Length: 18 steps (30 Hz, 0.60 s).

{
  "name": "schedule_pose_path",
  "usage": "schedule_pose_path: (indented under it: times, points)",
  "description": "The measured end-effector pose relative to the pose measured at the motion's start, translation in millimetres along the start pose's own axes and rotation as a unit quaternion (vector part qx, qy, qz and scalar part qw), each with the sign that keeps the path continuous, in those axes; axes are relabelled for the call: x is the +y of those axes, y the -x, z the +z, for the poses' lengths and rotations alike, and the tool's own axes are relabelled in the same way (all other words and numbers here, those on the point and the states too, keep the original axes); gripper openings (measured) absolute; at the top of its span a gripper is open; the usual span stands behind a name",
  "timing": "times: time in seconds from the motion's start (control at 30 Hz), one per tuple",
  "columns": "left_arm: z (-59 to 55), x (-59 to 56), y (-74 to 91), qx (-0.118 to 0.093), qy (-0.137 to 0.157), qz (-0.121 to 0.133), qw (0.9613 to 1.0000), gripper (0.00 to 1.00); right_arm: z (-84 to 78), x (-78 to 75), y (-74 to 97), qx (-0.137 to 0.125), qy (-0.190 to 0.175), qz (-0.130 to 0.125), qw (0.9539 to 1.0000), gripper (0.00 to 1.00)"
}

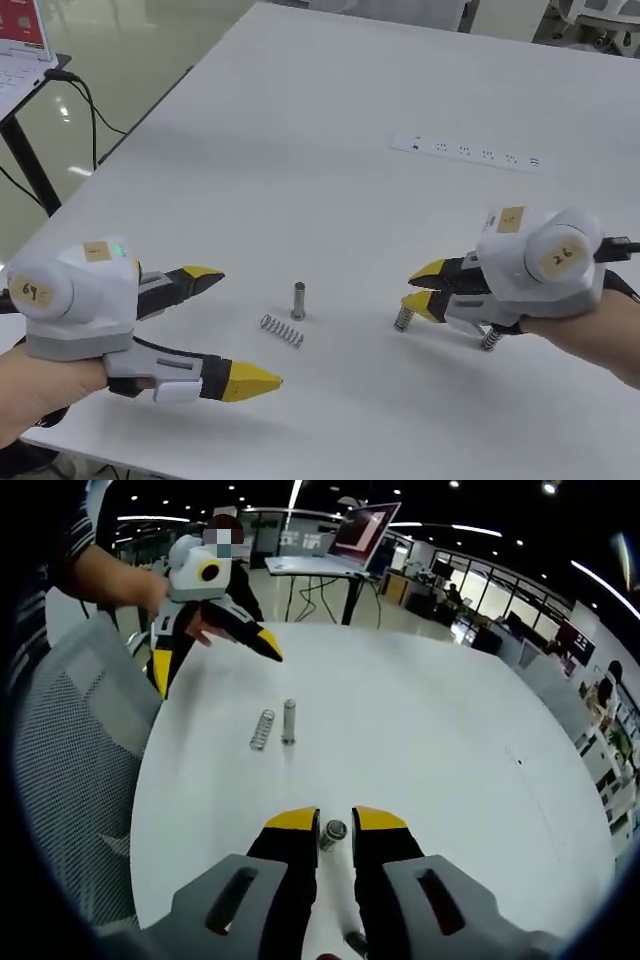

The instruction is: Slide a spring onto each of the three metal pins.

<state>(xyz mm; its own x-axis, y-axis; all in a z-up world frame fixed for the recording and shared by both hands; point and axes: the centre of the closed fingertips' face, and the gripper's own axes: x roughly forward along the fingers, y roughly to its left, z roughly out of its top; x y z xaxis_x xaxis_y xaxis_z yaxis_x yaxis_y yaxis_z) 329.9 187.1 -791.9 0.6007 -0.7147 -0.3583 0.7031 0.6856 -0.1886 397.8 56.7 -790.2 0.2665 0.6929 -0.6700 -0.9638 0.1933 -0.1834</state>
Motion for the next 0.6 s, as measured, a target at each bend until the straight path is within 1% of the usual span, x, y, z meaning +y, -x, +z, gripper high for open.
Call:
schedule_pose_path:
  times: [0.17, 0.23, 0.3, 0.37, 0.47, 0.6]
  points:
    - [0.2, -1.0, -0.5, 0.002, -0.001, -0.002, 1.0000, 0.93, 2.6, 6.3, 8.0, -0.019, -0.021, 0.001, 0.9996, 0.10]
    - [1.0, -1.5, -0.7, 0.001, -0.002, -0.003, 1.0000, 0.93, 0.8, 9.8, 10.8, -0.023, -0.030, 0.003, 0.9993, 0.10]
    - [1.9, -2.1, -1.2, 0.001, -0.003, -0.004, 1.0000, 0.94, -1.1, 14.3, 12.8, -0.030, -0.047, 0.006, 0.9984, 0.10]
    - [2.6, -2.2, -1.6, 0.002, -0.003, -0.005, 1.0000, 0.93, -4.8, 18.6, 14.0, -0.032, -0.057, 0.009, 0.9978, 0.11]
    - [3.1, -2.6, -2.4, 0.004, -0.006, -0.006, 1.0000, 0.93, -15.4, 26.7, 13.3, -0.026, -0.072, 0.013, 0.9970, 0.11]
    - [4.2, -2.2, -2.0, 0.002, -0.003, -0.006, 1.0000, 0.93, -25.4, 35.3, 12.6, -0.021, -0.092, 0.021, 0.9954, 0.11]
